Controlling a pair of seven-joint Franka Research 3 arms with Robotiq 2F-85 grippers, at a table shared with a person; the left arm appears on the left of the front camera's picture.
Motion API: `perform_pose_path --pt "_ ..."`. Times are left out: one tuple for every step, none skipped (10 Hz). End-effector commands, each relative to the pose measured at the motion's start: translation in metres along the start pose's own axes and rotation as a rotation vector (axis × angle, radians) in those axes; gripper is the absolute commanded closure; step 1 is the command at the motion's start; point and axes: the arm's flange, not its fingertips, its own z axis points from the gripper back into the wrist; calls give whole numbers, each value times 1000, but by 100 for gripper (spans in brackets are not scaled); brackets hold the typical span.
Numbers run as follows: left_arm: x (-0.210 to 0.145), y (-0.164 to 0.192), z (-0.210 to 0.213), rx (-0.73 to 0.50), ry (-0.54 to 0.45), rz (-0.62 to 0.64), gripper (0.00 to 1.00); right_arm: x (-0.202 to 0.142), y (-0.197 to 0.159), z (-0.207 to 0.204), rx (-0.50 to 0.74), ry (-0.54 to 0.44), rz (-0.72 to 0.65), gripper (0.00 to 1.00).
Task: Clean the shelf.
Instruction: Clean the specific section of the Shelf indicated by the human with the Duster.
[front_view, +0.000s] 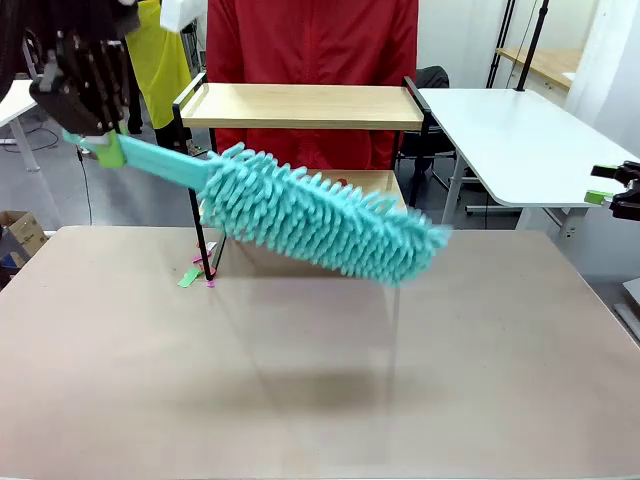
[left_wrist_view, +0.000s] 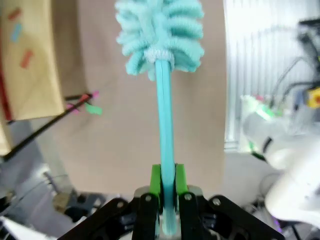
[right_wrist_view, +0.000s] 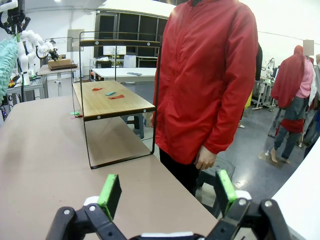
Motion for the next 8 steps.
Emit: perform_pose_path --pt "-33 -8 -14 -26 112 -48 87 5 0 -2 0 19 -12 0" --pt "-54 -14 -23 -39 165 -32 87 5 0 -2 0 19 -12 0" --pt "-74 -18 -30 -71 179 -4 87 5 0 -2 0 19 -12 0" --pt "-93 -25 -33 -52 202 -27 87 5 0 -2 0 19 -12 0" --pt "-108 -26 -40 -96 246 0 87 5 0 -2 0 19 -12 0" --pt "-123 -24 -49 -141 306 25 87 5 0 -2 0 19 -12 0" --pt "-132 -22 -53 -150 323 49 87 5 0 -2 0 19 -12 0" --pt "-137 -19 -54 -151 332 63 87 5 0 -2 0 19 -12 0"
